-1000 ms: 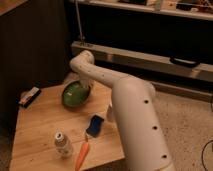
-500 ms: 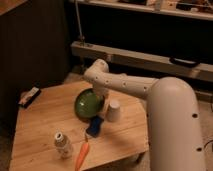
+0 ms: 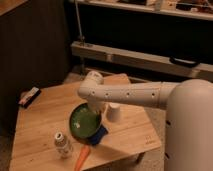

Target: Drag the ceramic bowl in a circle

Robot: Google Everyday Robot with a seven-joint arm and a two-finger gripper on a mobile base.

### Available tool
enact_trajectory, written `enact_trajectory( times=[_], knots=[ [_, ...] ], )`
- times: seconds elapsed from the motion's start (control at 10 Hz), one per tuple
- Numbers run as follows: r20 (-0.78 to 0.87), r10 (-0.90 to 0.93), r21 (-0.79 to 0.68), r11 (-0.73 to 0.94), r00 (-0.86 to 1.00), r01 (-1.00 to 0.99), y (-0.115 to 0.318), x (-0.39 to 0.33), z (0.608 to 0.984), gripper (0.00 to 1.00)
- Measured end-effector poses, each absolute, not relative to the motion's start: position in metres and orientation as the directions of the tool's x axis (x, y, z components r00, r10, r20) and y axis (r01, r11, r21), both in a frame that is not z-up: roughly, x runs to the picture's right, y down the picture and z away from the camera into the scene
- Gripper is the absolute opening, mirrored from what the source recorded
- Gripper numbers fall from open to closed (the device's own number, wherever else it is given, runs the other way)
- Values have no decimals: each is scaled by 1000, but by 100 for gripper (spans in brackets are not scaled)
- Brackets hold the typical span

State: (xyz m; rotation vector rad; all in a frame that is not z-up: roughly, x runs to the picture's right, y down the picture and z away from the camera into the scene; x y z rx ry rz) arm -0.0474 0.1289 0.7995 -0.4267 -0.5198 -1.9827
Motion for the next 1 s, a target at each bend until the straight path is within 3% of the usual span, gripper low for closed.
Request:
enact_trajectory(
  times=[0.4,1.0],
  knots=[
    [442,-724,292,-442,-529,848,125,-117,795,14],
    [386,-724,346,-461,-571,817,89,-213,847,14]
  ],
)
